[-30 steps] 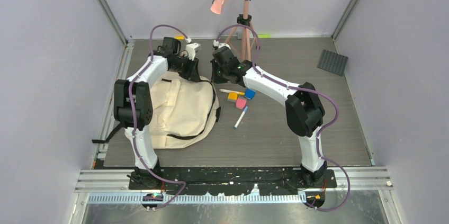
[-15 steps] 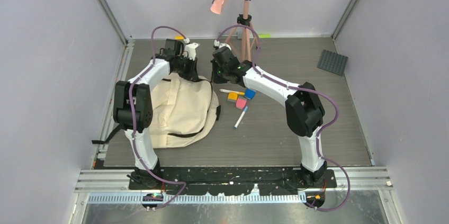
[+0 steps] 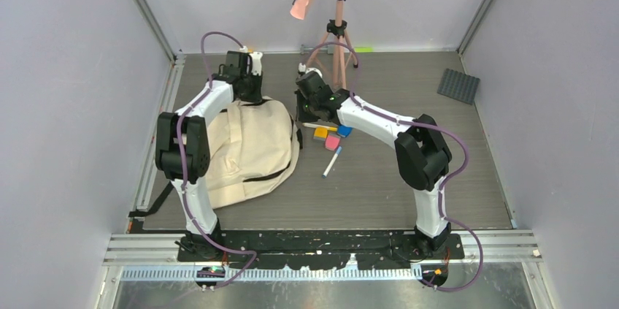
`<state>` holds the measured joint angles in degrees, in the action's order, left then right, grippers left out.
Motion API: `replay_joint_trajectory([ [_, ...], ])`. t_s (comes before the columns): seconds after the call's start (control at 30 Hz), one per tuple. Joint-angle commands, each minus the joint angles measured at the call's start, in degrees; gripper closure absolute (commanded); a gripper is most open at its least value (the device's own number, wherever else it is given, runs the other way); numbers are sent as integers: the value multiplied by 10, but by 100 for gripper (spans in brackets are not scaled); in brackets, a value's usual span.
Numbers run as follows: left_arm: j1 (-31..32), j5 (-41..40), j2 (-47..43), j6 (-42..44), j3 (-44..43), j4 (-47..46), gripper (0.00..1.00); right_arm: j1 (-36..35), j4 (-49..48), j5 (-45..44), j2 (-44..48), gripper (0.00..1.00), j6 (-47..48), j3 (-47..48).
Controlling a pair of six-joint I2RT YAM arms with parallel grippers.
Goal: Pack the student bag
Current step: Zip the student bag at the center of the board.
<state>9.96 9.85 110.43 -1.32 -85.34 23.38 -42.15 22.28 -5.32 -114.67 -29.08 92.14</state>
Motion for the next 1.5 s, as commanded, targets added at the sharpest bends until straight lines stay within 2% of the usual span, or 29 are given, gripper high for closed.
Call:
replay_joint_trajectory([
  [0.0,-27,-115,-15,-42,-42,-31,100,-3,9,-5,53,99,-2,-6],
  [0.2,-41,-153,-4,-73,-68,-3,100,-14,12,2,53,99,-2,-9],
  [0.57,-90,-188,-13,-117,-62,15,100,-28,19,13,57,99,-1,-23],
  [0.7,-117,-181,-21,-126,-55,17,100,-30,19,15,59,99,-1,-26],
  [1.0,-118,-122,-61,-132,-30,17,99,-31,17,20,53,99,1,-14],
  [1.13,-110,-110,-96,-153,-23,33,63,-31,17,16,54,99,7,-11],
  [1.2,-107,-102,-117,-177,-16,37,49,-31,17,18,53,99,9,-9],
  [1.3,-105,-60,-154,-238,4,33,41,-31,15,21,48,99,11,-5],
  [1.47,-62,-19,-199,-335,62,10,37,-31,10,27,43,99,10,-2],
])
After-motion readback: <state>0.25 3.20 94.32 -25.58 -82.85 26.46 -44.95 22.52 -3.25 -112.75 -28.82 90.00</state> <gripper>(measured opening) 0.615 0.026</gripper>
